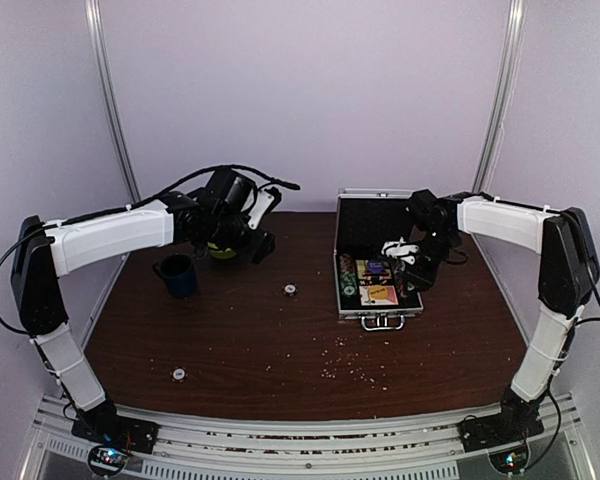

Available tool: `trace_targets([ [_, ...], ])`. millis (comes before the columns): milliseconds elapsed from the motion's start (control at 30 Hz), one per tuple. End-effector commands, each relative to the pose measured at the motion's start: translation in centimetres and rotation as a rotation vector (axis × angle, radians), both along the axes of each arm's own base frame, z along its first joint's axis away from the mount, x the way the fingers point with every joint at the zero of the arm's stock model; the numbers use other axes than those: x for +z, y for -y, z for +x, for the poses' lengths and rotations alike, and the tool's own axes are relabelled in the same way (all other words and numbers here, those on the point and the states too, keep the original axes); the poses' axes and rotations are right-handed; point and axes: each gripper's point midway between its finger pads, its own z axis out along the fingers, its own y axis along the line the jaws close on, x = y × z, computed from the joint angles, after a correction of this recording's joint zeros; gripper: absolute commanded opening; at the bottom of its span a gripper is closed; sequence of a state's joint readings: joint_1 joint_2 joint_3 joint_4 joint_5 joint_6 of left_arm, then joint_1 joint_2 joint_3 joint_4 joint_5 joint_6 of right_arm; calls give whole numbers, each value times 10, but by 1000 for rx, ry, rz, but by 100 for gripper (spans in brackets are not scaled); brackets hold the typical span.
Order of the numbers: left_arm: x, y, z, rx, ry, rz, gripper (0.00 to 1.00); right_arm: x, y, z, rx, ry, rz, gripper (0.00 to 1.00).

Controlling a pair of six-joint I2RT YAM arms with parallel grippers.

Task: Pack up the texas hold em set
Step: Place the poker chips pile in the slot.

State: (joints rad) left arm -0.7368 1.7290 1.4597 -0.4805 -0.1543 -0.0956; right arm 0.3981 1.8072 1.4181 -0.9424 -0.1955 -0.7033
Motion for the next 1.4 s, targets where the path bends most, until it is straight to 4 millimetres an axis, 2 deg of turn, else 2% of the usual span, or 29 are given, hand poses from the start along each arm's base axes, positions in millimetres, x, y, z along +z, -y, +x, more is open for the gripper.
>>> trace_targets([
  [0,-6,6,2,-17,-5,2,59,-6,10,12,-40,81,-47,21],
  [133,-7,6,3,-17,-5,5,59,-17,15,21,-74,108,-74,21],
  [367,-11,7,2,-23,-16,7,59,-19,16,33,-100,158,-81,22],
  [567,-14,8,3,-23,-21,12,59,-30,17,31,-100,141,-89,23],
  [800,-16,8,3,-26,-26,15,59,-30,18,28,-98,134,-92,24],
  [1000,-17,9,2,-27,-30,15,59,-33,19,28,-102,141,-95,35],
  [1367,-20,9,2,-31,-37,20,59,-36,20,30,-107,145,-99,48],
])
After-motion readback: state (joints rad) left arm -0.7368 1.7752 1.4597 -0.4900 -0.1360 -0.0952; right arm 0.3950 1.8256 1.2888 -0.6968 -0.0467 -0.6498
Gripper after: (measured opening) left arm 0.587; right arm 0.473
